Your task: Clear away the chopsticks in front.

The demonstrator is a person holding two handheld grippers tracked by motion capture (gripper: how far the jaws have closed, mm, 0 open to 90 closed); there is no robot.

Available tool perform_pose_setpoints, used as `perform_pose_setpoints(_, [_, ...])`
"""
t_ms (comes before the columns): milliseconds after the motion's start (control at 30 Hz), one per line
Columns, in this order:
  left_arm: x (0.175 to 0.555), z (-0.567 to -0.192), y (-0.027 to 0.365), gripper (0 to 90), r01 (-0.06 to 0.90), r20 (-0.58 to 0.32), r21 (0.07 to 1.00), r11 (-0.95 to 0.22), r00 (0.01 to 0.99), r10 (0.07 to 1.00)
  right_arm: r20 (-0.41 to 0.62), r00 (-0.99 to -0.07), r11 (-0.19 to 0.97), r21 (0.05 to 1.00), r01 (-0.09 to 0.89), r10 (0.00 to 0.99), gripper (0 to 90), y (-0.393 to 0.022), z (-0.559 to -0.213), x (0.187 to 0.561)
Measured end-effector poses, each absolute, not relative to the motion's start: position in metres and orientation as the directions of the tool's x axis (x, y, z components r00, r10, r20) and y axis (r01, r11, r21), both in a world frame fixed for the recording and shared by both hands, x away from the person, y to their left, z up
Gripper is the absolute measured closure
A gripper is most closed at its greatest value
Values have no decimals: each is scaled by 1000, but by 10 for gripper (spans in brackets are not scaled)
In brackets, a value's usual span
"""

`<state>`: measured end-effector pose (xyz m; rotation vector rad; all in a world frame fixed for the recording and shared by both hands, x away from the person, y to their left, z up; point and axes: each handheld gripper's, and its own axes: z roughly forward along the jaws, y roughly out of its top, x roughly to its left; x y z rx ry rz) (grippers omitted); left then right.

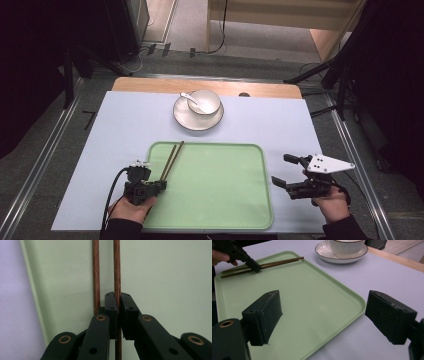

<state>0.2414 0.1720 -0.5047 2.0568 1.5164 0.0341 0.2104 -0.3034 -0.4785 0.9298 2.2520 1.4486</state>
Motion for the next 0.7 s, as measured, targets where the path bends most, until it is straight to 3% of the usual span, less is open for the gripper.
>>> perform_pose_setpoints(367, [235, -503, 176, 847, 886, -316, 438, -150, 308, 897, 88, -744, 278, 893, 354, 663, 143, -303, -478, 210])
perform_pose_setpoints(533, [234, -502, 172, 814, 865, -262, 462, -196, 344, 902, 87, -744, 280, 892, 354, 663, 143, -304, -478, 210])
perform_pose_setpoints(700, [237, -502, 175, 813, 870, -274, 457, -184, 334, 902, 89, -741, 276, 893, 356, 665, 143, -304, -478, 209])
